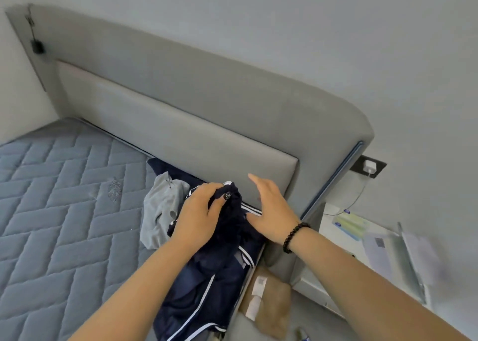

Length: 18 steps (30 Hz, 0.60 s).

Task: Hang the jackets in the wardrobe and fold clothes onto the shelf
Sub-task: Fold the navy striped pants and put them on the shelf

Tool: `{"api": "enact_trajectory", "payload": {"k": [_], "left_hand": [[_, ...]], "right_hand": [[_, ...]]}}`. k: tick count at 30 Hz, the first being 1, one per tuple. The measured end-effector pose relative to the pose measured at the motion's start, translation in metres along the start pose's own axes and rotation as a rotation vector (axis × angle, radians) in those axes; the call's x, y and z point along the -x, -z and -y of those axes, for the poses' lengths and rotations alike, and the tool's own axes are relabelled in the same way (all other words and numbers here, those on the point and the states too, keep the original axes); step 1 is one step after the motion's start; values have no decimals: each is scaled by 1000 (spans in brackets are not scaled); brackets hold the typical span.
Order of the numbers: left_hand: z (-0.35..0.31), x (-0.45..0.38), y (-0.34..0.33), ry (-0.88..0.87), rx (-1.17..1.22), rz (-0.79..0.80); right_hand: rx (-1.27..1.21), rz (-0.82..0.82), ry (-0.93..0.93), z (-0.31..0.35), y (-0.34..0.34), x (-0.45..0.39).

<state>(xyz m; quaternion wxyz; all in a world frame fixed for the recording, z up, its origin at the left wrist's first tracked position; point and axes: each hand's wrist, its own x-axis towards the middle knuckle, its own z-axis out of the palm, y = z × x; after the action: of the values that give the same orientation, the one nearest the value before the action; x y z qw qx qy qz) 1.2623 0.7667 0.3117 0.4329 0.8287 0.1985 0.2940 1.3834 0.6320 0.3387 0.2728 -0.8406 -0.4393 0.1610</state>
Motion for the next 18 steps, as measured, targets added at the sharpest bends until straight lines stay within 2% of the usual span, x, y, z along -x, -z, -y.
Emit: {"api": "enact_trajectory", "payload": {"k": [4, 9, 18], "left_hand": [[-54, 1, 27, -40, 29, -5], [-130, 7, 55, -141, 161, 17], [-220, 30, 78, -286, 356, 29]], "right_hand": [[14, -46, 71, 30, 37, 27], [-85, -125, 171, 70, 68, 55], [-207, -414, 234, 115, 125, 114]]}}
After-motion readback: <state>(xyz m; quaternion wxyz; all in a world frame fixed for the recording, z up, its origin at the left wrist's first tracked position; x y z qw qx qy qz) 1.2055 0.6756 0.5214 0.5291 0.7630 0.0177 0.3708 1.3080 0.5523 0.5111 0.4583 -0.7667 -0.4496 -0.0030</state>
